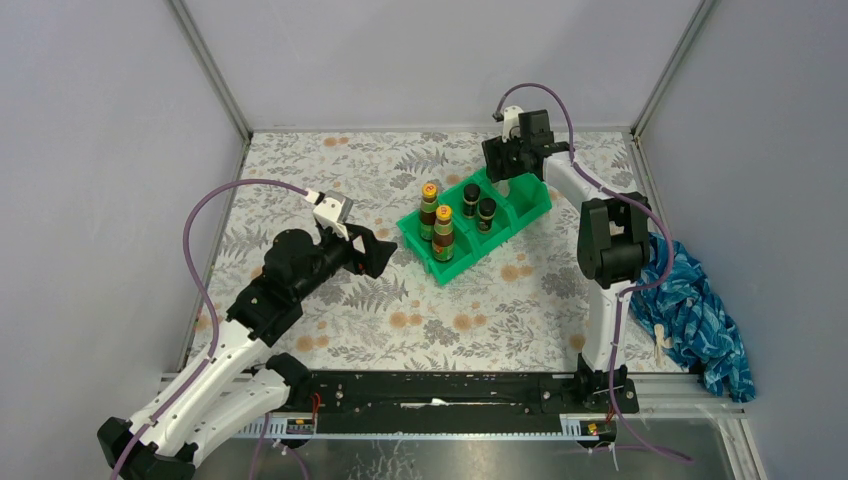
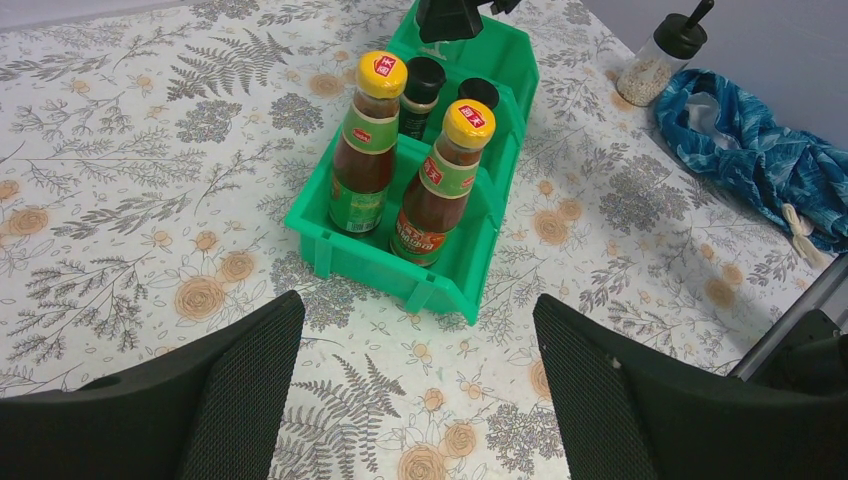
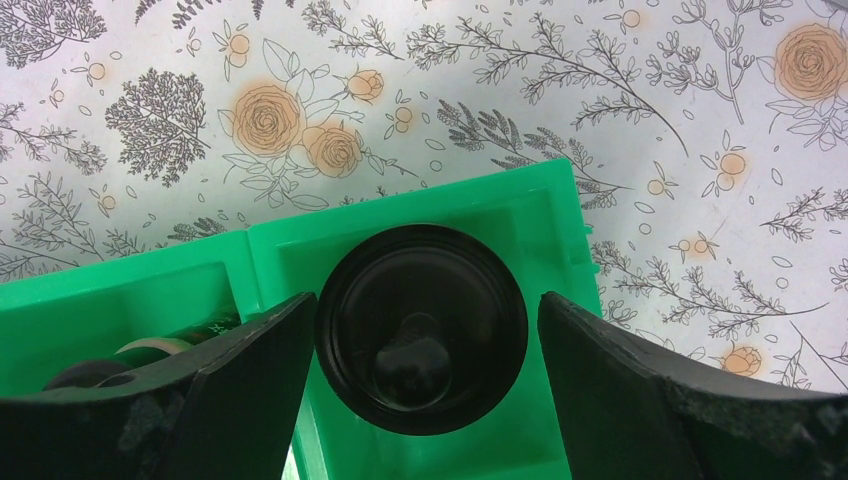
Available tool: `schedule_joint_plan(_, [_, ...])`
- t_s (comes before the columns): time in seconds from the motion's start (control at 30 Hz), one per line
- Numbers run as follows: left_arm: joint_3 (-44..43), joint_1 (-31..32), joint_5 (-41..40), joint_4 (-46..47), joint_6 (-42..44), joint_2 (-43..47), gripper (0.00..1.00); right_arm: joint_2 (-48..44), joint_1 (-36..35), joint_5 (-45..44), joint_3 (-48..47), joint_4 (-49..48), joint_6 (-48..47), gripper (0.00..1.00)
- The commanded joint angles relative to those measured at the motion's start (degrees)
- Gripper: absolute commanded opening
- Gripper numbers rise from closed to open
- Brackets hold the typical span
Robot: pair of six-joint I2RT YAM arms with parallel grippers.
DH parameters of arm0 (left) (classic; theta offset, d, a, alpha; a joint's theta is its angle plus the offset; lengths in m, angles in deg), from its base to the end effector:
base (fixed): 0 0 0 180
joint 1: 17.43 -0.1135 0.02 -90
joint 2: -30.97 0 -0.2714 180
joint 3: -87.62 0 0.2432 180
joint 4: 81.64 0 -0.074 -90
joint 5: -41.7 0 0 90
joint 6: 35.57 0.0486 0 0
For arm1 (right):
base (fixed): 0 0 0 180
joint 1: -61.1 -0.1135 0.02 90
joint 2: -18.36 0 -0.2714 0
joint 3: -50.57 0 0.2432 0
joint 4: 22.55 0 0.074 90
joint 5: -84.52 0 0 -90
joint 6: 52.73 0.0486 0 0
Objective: Organize the condiment bottles
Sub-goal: Place the bottle in the storage box.
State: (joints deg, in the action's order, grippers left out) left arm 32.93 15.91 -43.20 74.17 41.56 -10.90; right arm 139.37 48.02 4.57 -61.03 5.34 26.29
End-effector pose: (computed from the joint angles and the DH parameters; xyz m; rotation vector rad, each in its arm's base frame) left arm 0.1439 -0.0998 0.3245 0.3877 1.7745 -0.6577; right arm 0.4819 0.1207 0.2325 -0.5564 2.1477 0.2150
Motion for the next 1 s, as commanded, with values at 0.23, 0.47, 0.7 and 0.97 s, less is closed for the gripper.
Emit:
schedule_joint_plan(0.23, [-0.2, 0.29, 0.68, 1.91, 0.87, 0.37, 0.89, -2.87, -0.43, -0.42, -3.58, -0.3, -0.73, 0.89])
schedule_joint_plan(0.47, [-0.2, 0.27, 0.61, 1.97, 0.73, 1.49, 0.89, -7.64, -0.44, -1.6, -3.13, -0.08, 0.33, 0.9])
schedule_joint_plan(0.7, [-0.29, 0.31, 0.44, 1.96, 0.4, 3.14, 0.89, -16.29, -0.5, -7.03, 2.33, -2.59, 4.38, 0.91])
schedule_joint_plan(0.97, [-1.61, 0.32, -0.65, 0.75, -1.43, 3.14, 0.89, -31.77, -1.22, -24.87, 17.88, -6.59, 16.52, 0.93])
